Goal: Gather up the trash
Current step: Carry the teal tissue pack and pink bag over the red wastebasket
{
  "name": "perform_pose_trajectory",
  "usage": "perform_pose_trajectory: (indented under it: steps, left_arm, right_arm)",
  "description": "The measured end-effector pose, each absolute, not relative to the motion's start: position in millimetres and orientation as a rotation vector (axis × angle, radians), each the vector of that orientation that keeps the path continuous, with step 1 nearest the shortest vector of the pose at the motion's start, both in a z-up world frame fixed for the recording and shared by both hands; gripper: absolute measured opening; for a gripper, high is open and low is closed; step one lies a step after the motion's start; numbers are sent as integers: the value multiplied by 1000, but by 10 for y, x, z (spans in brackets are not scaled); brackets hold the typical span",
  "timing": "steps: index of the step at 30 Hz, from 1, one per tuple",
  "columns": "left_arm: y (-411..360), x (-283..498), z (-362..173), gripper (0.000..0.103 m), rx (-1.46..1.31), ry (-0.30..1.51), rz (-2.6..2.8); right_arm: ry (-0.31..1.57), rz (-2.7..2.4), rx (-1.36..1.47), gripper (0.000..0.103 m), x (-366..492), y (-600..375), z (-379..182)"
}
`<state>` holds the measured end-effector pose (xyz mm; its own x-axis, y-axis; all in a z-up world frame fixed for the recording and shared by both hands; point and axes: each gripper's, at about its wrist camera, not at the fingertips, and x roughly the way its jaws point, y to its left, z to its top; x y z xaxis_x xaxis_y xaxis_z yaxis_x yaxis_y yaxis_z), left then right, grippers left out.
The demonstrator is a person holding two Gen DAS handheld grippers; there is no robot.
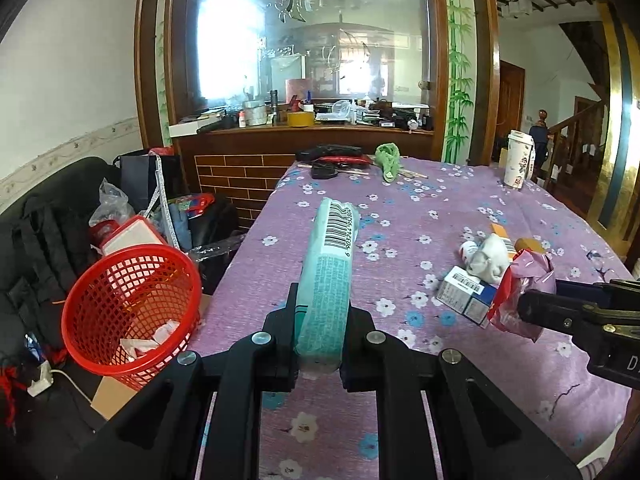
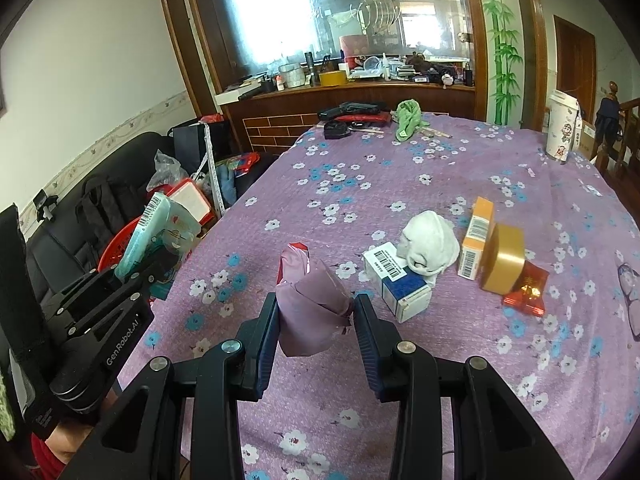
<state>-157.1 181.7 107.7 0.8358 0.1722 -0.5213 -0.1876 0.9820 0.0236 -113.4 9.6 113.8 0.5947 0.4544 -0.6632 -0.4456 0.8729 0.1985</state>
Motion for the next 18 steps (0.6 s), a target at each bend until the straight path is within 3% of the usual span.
perform_pose_trajectory:
  steps: [18]
  left_arm:
    - [2031,-1467,1016,14,-16,558,270]
  right_arm:
    - [805,591,-23,40,-889,484,1098]
